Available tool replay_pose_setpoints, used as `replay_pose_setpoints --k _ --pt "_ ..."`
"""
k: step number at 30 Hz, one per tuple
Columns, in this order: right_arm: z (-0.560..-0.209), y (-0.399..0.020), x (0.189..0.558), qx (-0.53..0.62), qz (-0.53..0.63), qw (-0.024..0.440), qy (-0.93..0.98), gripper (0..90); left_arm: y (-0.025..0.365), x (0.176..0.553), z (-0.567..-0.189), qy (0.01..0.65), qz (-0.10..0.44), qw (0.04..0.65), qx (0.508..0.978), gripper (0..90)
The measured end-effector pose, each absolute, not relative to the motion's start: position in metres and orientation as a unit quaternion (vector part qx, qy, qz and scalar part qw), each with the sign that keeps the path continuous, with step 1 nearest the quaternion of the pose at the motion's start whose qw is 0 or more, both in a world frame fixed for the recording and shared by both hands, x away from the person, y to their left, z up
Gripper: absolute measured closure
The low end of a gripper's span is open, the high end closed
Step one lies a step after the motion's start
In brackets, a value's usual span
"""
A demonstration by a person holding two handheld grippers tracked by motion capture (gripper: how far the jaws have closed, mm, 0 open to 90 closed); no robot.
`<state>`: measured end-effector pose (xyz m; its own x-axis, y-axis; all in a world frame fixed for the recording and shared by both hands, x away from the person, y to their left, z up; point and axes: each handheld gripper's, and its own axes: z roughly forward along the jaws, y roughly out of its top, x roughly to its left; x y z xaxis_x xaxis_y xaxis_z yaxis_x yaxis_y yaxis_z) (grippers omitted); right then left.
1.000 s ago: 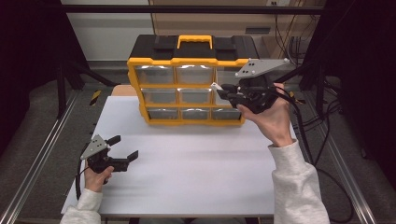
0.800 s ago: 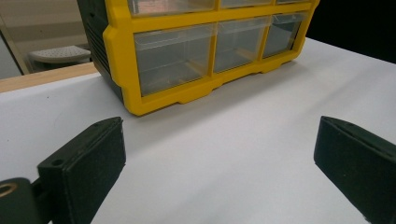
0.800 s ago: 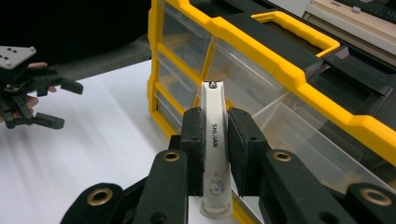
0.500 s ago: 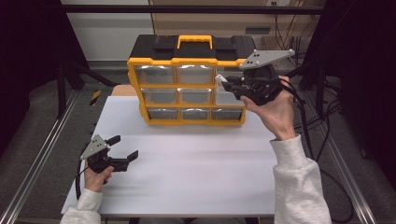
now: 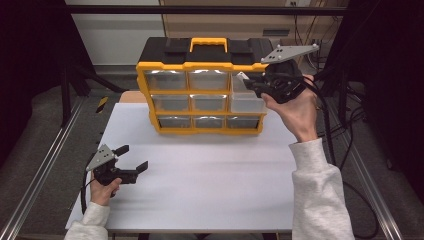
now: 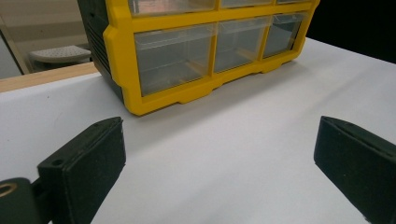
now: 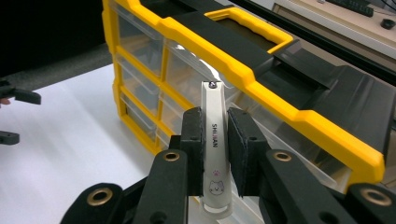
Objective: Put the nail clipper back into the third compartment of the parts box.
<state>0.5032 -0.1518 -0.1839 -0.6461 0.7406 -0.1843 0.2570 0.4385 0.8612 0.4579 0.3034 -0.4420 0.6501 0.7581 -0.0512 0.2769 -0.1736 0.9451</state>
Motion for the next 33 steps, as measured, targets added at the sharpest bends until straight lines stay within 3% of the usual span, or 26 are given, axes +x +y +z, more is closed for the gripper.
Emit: replay_pose_setpoints --k 33 --pt "-0.194 -0.168 0.54 0.341 0.411 0.28 0.797 77.0 0.303 0.458 -0.442 0.354 0.224 0.537 0.733 1.6"
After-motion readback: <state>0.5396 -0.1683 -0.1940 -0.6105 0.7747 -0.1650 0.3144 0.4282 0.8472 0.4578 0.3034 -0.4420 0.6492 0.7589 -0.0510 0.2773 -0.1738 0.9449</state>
